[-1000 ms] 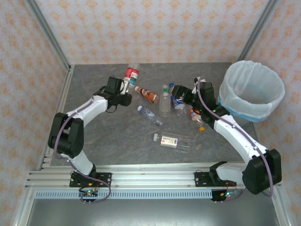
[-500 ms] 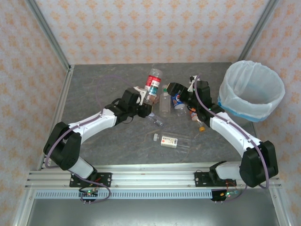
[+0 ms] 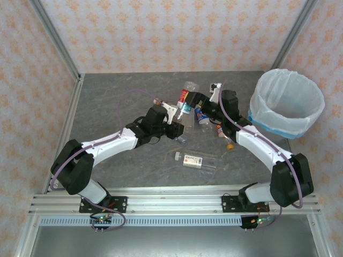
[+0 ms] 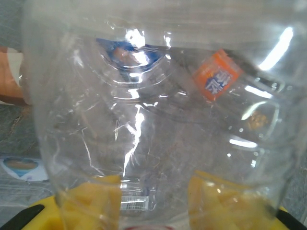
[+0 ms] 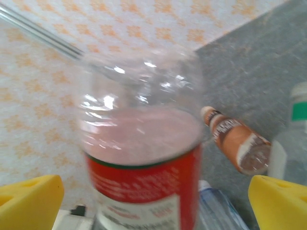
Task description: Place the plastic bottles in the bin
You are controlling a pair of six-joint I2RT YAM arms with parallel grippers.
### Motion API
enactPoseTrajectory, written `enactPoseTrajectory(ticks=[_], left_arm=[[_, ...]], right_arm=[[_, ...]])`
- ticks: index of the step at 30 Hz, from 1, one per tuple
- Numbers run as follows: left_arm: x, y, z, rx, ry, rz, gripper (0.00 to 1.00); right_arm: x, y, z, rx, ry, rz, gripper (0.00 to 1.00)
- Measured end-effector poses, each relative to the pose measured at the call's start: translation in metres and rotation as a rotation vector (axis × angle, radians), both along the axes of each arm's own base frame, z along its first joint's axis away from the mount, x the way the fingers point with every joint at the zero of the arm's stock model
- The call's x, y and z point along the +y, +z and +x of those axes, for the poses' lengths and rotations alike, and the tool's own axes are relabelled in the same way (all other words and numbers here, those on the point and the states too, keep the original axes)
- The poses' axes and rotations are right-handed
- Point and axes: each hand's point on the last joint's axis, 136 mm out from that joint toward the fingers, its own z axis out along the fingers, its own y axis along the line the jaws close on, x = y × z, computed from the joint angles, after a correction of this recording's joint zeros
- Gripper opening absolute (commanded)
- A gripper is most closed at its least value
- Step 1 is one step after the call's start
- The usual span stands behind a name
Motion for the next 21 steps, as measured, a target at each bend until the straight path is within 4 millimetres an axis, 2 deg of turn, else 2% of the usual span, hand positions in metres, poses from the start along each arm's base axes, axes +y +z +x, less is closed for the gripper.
enactPoseTrajectory(ticks=[11,17,21], left_arm=[[-0.021,0.009,-0.024,0.039,-0.161,-0.087,0.00],[-0.025,0.015,-0.030,0.032,-0.198,-0.103,0.00],[-0.025,0.016,-0.030,0.031,-0.201,-0.099,0.00]], right_arm=[[0.004,0.009,-0.001,-0.036,0.024,0.011,0.99],[0.008,0.007,0.000,-0.023,0.047,0.012,0.95],[0.011,0.002,0.002,0.002,0.058,0.004,0.88]])
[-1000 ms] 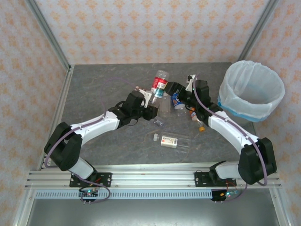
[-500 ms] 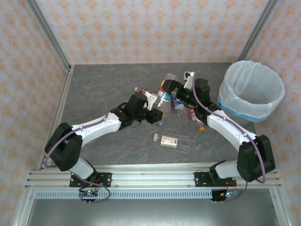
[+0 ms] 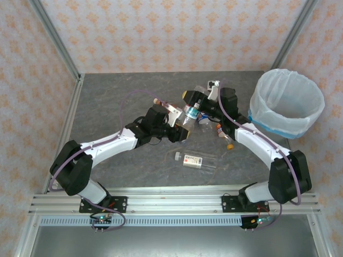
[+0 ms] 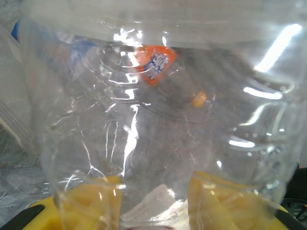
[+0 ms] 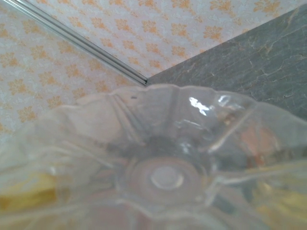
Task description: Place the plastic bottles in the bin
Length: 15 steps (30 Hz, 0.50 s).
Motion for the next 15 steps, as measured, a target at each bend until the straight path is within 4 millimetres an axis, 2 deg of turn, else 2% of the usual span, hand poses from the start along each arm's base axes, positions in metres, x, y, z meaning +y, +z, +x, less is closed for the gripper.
enactPoseTrajectory(ticks=[3,6,10,15], left_arm=[[0.0009,-0.0008,0.0002,0.005,0.005,0.007,0.00],[0.0018,0.0006,0.0033,0.003,0.021,0.011,0.00],[0.0018,0.0012,0.0049,0.006,0.028,0.012,0.00],[0.0013,-0.0016,0.0049,0.020,0.033,0.014,0.00]], right_arm=[[0.0036,-0.0012,0.0012,0.021,0.018,-0.006,0.86],[0.0073,0.0000,0.0049,0.033,0.036,-0.026,0.71],[0.0068,-0.0034,0.0068,0.048,0.037,-0.044,0.59],[0.0049,-0.0079,0.0078,0.063,0.031,-0.051,0.57]])
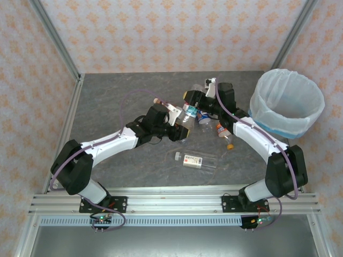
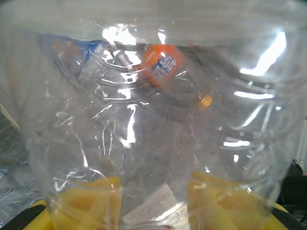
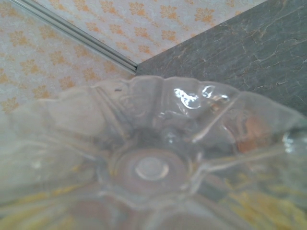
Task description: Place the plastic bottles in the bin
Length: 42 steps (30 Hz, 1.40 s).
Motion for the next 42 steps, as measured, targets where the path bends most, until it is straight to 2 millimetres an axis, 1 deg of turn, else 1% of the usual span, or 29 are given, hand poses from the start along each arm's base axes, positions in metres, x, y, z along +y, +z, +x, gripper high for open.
enactPoseTrajectory(ticks=[3,7,8,9,13,14,15,17,21,22,24,29,30,35,38,42], left_arm=[[0.000,0.000,0.001,0.000,0.000,0.000,0.00],[-0.002,-0.001,0.002,0.007,0.000,0.004,0.00],[-0.002,-0.001,0.002,0.008,-0.002,0.004,0.02],[-0.003,-0.001,0.003,0.008,-0.002,0.004,0.05],[-0.004,0.000,0.003,0.010,-0.006,0.002,0.14],[-0.004,0.000,0.003,0.011,-0.008,0.000,0.18],[-0.004,0.000,0.002,0.011,-0.009,0.000,0.24],[-0.005,0.000,0.002,0.012,-0.012,-0.002,0.38],[-0.006,0.000,-0.001,0.020,-0.024,-0.009,0.70],[-0.008,0.001,-0.002,0.014,-0.031,-0.013,0.76],[-0.010,0.006,-0.003,-0.002,-0.040,-0.033,0.84],[-0.006,0.023,-0.008,-0.042,-0.039,-0.067,0.98],[-0.004,0.028,-0.008,-0.056,-0.032,-0.072,1.00],[0.009,0.050,-0.006,-0.136,0.029,-0.088,1.00],[0.021,0.055,-0.002,-0.176,0.095,-0.085,1.00],[0.039,0.058,0.004,-0.217,0.197,-0.070,1.00]], right_arm=[[-0.001,0.000,0.000,0.000,-0.003,-0.001,0.57],[-0.002,0.000,0.002,-0.005,-0.013,-0.007,0.43],[-0.002,0.000,0.002,-0.005,-0.015,-0.008,0.41],[-0.003,-0.001,0.003,-0.005,-0.019,-0.009,0.39],[-0.004,0.001,0.003,-0.010,-0.026,-0.010,0.39],[-0.005,0.001,0.003,-0.010,-0.027,-0.010,0.39],[-0.005,0.001,0.003,-0.010,-0.029,-0.011,0.39],[-0.006,0.001,0.002,-0.009,-0.033,-0.013,0.38],[-0.010,0.004,-0.001,-0.022,-0.046,-0.018,0.37],[-0.010,0.005,-0.002,-0.025,-0.044,-0.018,0.37],[-0.009,0.006,-0.005,-0.028,-0.040,-0.021,0.37],[-0.010,0.005,-0.008,-0.030,-0.036,-0.041,0.37],[-0.011,0.004,-0.008,-0.030,-0.038,-0.046,0.37],[-0.015,0.005,-0.009,-0.042,-0.051,-0.068,0.37],[-0.019,0.007,-0.010,-0.054,-0.065,-0.087,0.36],[-0.026,0.008,-0.012,-0.067,-0.088,-0.122,0.36]])
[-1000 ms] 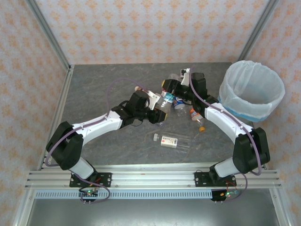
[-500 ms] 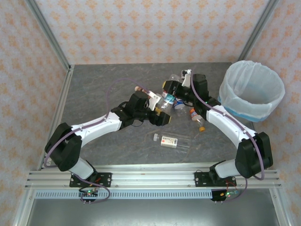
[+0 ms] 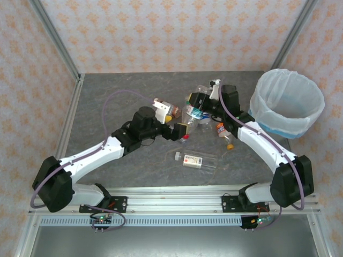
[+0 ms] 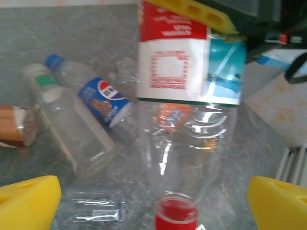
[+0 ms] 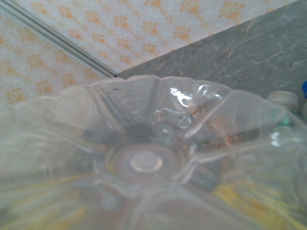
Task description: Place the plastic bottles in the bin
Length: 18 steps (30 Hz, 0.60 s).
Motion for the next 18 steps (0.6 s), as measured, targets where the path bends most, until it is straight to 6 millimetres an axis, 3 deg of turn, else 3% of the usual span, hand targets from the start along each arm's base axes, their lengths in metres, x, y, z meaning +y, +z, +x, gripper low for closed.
enactPoseTrajectory(ticks=[11,18], left_arm=[[0.056,0.007,0.021,-0.067,0.330,0.006,1.00],[0.063,-0.001,0.028,-0.048,0.380,0.014,1.00]], right_arm=[[-0.024,0.015,-0.006,-0.063,-0.084,-0.088,0.37],[-0.046,0.045,-0.013,-0.161,-0.170,-0.138,0.37]])
